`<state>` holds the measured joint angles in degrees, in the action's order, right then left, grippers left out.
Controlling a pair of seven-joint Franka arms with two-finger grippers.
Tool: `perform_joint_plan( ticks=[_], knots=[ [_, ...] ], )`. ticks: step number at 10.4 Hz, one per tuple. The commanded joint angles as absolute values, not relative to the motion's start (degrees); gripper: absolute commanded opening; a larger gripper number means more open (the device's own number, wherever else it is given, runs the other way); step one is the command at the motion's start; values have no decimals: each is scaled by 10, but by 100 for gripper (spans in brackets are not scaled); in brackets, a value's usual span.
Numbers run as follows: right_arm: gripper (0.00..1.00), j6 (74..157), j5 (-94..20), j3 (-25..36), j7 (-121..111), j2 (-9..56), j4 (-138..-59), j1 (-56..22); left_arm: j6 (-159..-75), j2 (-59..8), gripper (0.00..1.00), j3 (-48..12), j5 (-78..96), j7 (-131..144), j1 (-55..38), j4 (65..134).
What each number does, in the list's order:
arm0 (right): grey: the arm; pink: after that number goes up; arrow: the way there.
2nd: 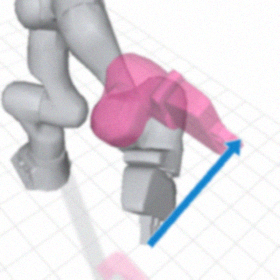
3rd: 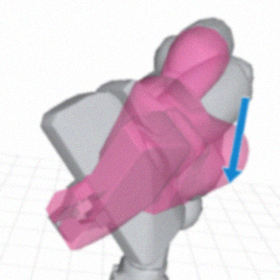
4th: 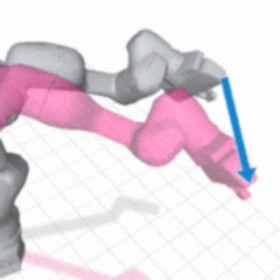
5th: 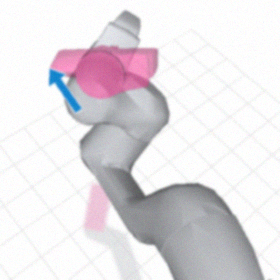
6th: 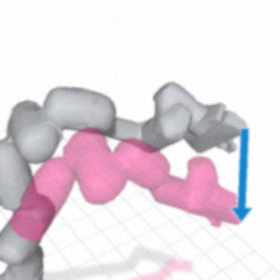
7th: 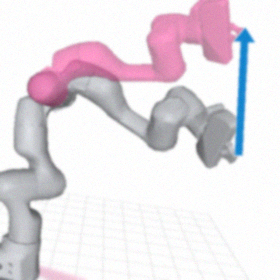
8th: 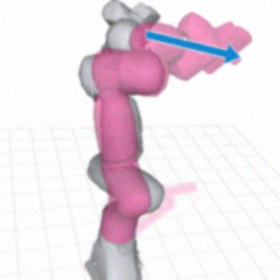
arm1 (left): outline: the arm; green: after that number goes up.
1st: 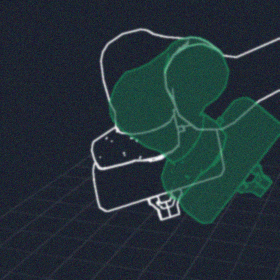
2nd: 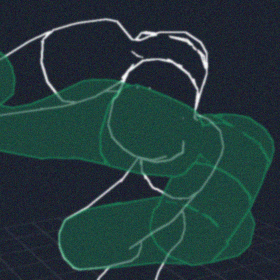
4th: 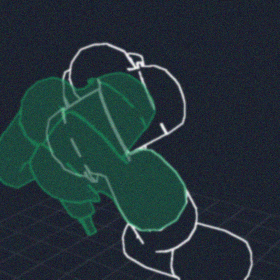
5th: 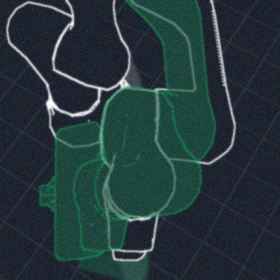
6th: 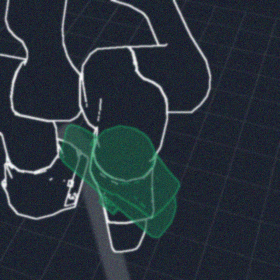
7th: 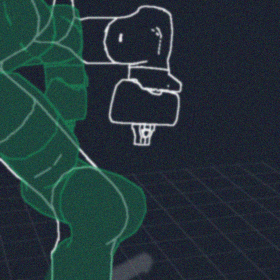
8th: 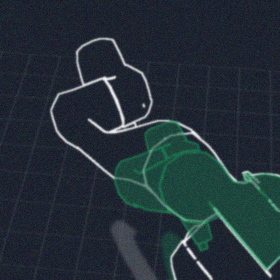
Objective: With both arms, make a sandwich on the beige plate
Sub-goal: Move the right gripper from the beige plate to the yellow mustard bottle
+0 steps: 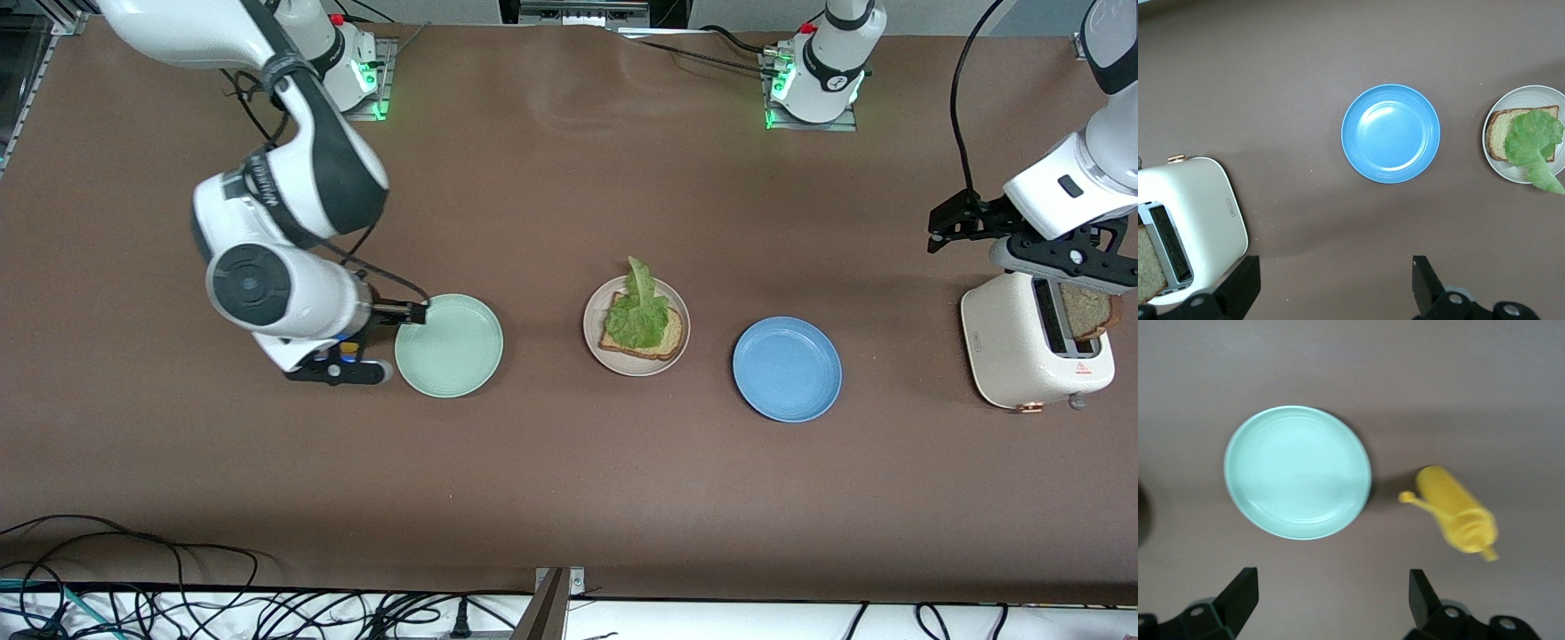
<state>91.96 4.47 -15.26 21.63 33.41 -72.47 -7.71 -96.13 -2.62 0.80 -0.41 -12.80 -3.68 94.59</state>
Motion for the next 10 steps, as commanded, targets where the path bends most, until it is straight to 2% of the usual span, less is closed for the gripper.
perform_joint_plan(
  ticks=[1,5,8,10],
  knots=[
    [100,925,36,-123,121,290,-773,-50,-961,-17,100,7,3,-126,-39,950],
    [100,952,33,-91,-35,211,-879,-34,-959,-15,100,8,3,-126,-38,950],
    [100,1017,30,-86,-147,147,-976,-23,-960,-17,100,8,3,-126,-40,950],
    [100,1071,22,-73,-259,134,-1015,-12,-960,-17,100,8,3,-126,-40,950]
  ],
)
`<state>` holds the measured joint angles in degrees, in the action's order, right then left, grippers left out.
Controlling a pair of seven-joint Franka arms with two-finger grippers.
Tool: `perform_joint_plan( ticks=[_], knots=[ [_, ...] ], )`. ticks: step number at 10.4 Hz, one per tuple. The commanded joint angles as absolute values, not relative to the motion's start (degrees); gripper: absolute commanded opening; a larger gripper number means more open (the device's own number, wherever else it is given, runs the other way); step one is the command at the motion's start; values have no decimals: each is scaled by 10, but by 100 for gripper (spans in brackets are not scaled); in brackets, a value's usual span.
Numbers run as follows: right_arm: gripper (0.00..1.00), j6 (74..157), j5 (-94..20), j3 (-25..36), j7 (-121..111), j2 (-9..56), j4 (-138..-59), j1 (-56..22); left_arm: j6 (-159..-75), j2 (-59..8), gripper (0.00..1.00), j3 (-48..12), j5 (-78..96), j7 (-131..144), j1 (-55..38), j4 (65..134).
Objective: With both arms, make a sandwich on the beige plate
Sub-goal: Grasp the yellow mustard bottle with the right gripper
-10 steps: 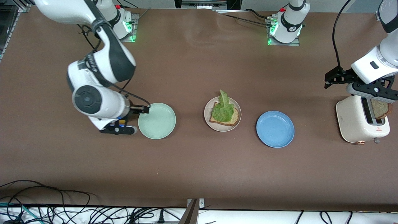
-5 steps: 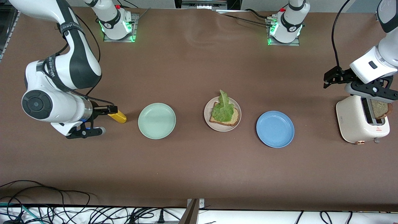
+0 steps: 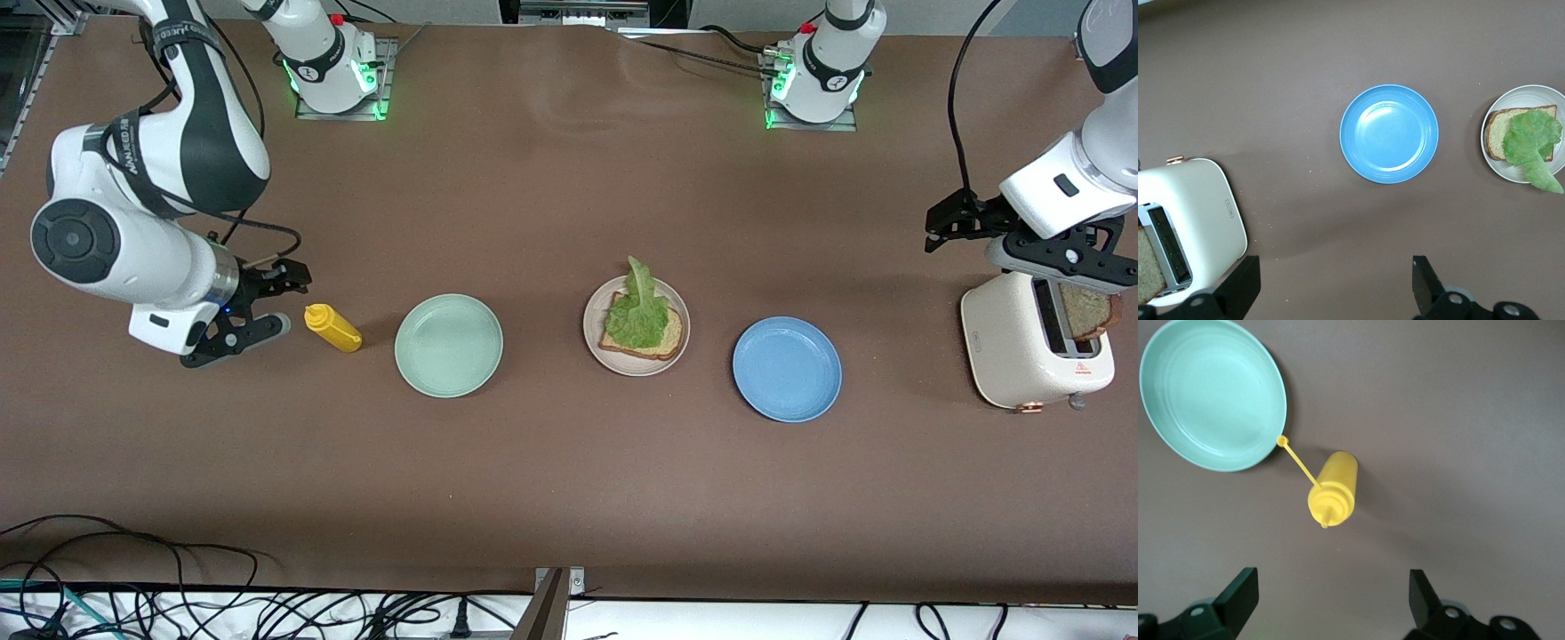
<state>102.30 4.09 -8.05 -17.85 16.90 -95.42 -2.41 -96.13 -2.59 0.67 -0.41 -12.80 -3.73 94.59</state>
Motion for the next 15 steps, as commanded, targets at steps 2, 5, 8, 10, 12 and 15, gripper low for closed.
perform_joint_plan(
  ticks=[2,5,8,10,12,15],
  knots=[
    [100,1110,-41,-55,-380,133,-1041,-3,-960,-17,100,8,3,-126,-40,951],
    [100,1141,-110,-19,-518,134,-1084,-1,-961,-19,100,8,2,-126,-40,950],
    [100,1158,-172,14,-633,135,-1121,3,-962,-20,100,8,2,-125,-40,950],
    [100,1184,-199,19,-699,148,-1132,10,-962,-21,100,8,1,-125,-41,951],
    [100,1192,-233,19,-743,155,-1140,18,-962,-21,100,7,1,-126,-41,952],
    [100,1201,-295,20,-843,187,-1140,19,-962,-21,100,8,-1,-125,-41,952]
  ],
)
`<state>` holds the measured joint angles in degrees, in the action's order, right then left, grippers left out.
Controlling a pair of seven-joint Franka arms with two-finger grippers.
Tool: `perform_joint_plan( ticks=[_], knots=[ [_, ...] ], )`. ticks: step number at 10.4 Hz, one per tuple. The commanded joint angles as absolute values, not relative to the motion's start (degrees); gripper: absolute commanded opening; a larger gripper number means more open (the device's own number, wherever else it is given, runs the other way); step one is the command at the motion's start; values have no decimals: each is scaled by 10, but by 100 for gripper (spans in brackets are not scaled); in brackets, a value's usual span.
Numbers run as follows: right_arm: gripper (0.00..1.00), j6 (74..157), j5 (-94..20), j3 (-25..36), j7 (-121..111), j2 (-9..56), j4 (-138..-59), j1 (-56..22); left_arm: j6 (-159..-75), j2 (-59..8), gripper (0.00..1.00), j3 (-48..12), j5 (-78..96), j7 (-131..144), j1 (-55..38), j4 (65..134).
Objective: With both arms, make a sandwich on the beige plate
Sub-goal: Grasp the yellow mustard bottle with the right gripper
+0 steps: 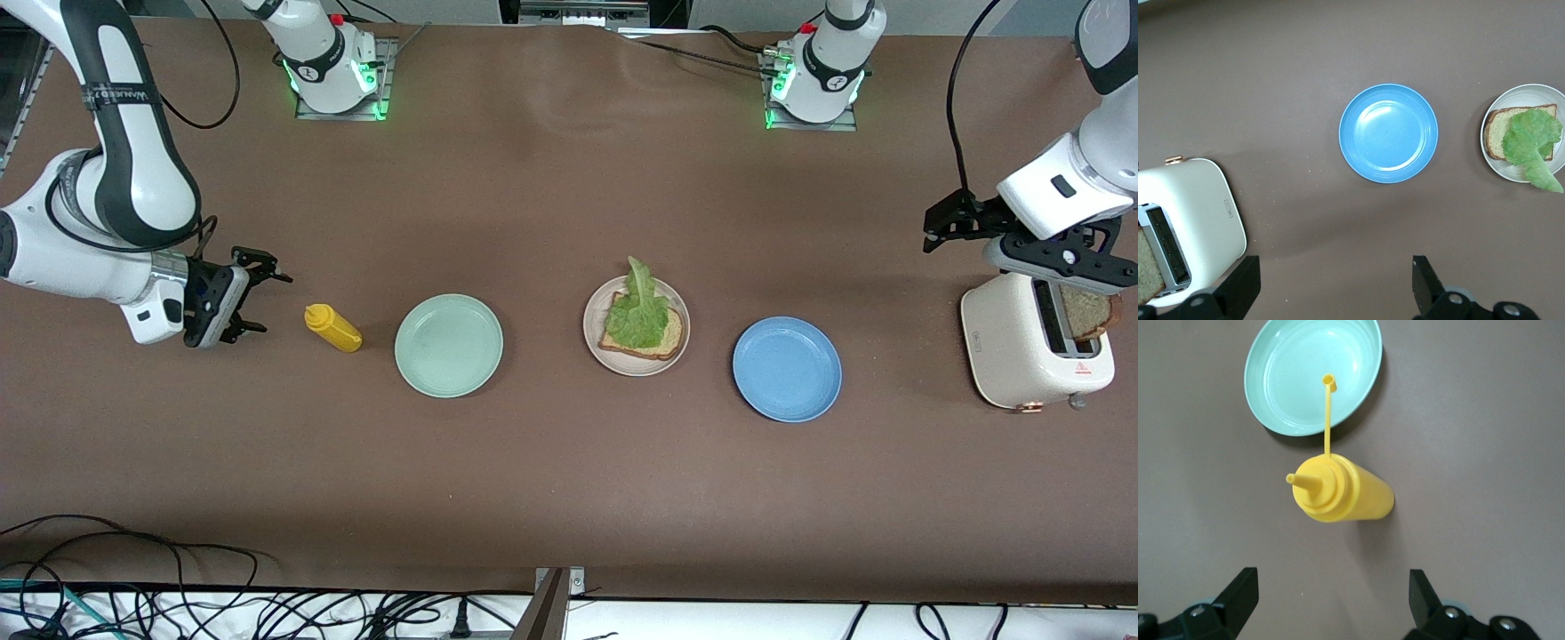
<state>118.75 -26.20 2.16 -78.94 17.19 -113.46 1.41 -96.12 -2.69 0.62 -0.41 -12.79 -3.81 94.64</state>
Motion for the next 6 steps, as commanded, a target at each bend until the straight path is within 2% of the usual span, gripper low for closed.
perform_joint_plan(
  ticks=[1,6],
  knots=[
    [100,1208,-307,23,-871,201,-1139,19,-962,-22,100,8,-1,-126,-41,952],
    [100,1225,-372,26,-928,257,-1137,19,-961,-22,100,8,-2,-126,-40,953]
  ],
)
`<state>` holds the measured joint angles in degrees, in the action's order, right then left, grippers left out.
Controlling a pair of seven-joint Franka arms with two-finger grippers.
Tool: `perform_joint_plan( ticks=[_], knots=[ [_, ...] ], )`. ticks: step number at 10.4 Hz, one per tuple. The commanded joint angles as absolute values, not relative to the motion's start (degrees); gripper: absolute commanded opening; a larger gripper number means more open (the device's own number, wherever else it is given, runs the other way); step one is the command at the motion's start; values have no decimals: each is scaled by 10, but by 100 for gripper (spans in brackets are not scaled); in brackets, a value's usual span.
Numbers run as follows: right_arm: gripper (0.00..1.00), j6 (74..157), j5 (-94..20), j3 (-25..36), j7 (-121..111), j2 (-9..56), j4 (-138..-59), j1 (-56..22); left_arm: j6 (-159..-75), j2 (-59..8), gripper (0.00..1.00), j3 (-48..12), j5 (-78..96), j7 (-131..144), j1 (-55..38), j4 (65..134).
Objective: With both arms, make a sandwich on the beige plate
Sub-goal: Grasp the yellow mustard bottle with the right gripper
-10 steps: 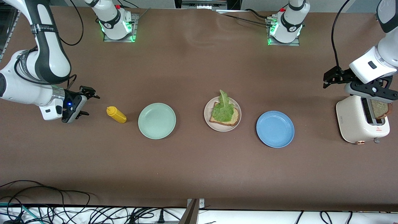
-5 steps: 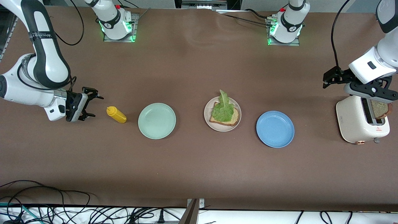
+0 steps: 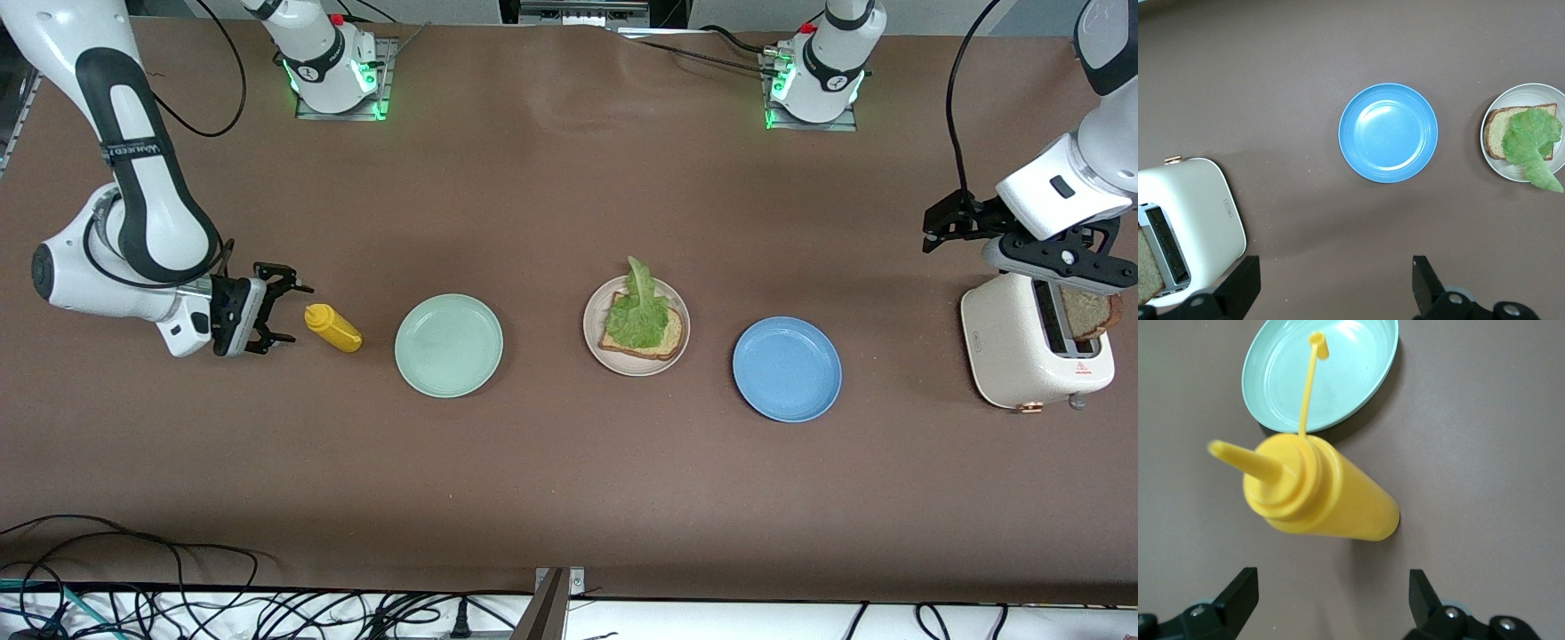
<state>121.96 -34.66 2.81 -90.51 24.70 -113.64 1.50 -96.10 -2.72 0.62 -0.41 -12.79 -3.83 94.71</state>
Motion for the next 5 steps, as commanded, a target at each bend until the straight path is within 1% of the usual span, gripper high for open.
perform_joint_plan(
  ticks=[1,5],
  knots=[
    [100,1226,-377,26,-930,263,-1137,19,-962,-23,100,8,-2,-125,-41,952],
    [100,1233,-381,25,-934,278,-1138,18,-962,-27,100,8,-3,-125,-42,951]
  ],
)
